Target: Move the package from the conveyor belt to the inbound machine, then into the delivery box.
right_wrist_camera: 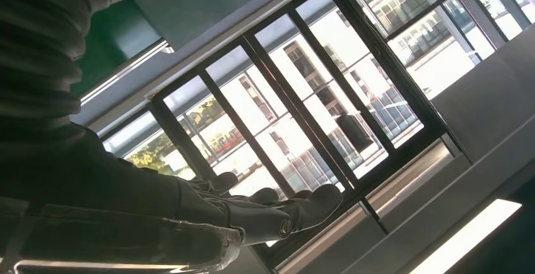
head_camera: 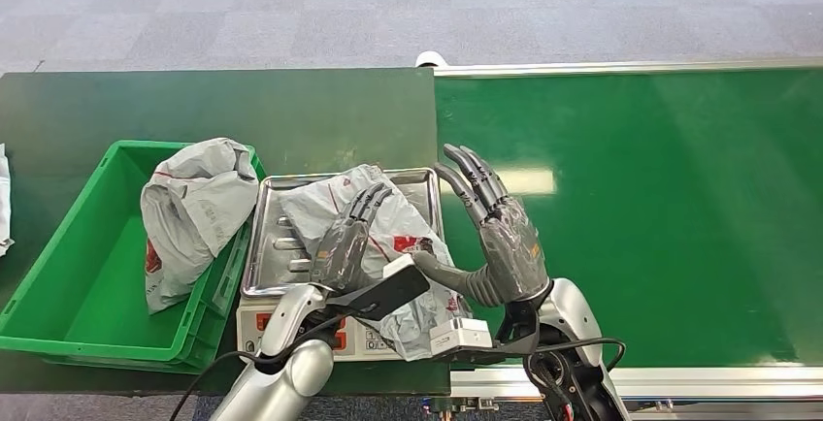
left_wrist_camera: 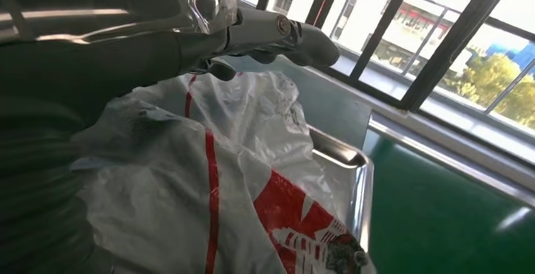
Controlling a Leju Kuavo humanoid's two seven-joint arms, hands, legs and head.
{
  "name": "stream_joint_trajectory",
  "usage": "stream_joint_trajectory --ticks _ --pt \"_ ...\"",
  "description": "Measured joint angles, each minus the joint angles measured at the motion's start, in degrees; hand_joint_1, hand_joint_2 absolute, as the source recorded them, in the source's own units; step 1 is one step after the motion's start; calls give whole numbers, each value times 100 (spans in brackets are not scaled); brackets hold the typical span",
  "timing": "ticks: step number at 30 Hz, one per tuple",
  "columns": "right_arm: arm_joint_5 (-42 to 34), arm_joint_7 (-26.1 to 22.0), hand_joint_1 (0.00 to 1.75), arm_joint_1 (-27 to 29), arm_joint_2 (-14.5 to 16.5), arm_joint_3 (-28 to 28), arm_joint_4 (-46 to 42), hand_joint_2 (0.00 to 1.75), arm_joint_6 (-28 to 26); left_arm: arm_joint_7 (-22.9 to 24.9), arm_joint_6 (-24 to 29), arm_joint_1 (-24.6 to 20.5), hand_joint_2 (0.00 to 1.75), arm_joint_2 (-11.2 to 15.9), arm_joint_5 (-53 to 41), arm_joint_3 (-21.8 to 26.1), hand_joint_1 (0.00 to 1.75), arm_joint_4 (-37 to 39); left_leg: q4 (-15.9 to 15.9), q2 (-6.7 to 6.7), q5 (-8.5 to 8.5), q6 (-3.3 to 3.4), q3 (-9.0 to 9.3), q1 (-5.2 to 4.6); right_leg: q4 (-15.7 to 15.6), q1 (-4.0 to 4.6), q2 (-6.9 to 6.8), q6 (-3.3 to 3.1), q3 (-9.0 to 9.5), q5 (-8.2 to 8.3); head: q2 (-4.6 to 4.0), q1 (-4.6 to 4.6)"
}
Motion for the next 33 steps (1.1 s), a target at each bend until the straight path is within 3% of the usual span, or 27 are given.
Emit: stream_joint_trajectory --ticks 3,5,6,10,11,26,33 --pt "69 19 0 0 9 -38 -29 175 73 237 -317 -84 175 -16 -202 -18 2 151 0 -1 0 0 0 0 0 0 0 0 2 0 0 -1" --pt "99 50 0 -13 24 -69 -32 175 116 352 -492 -175 175 -45 -296 -24 24 294 0 -1 0 0 3 0 0 0 -1 0 7 0 0 -1" --pt "113 60 0 -21 38 -74 -32 175 133 402 -583 -227 175 -61 -338 -25 39 370 0 -2 0 0 7 0 0 0 -1 0 11 0 0 -1" --pt "169 86 0 -37 106 -42 -30 175 177 495 -855 -390 175 -133 -426 -27 146 656 0 -8 1 1 17 0 0 0 -15 0 28 0 0 -1" --pt "179 95 0 -44 114 -39 -30 175 185 493 -890 -414 175 -140 -425 -28 151 712 -1 -9 1 1 21 0 0 0 -17 0 33 0 0 1" --pt "214 116 0 -60 130 -2 -25 175 202 242 -1053 -485 175 -138 -131 -10 149 878 -1 -8 2 2 56 -1 -1 0 -17 1 69 0 0 -1" --pt "246 116 0 -72 130 37 -2 175 198 -265 -1169 -455 175 -112 581 91 146 839 -1 -9 1 2 49 -1 -1 0 -18 2 64 -2 0 -1"
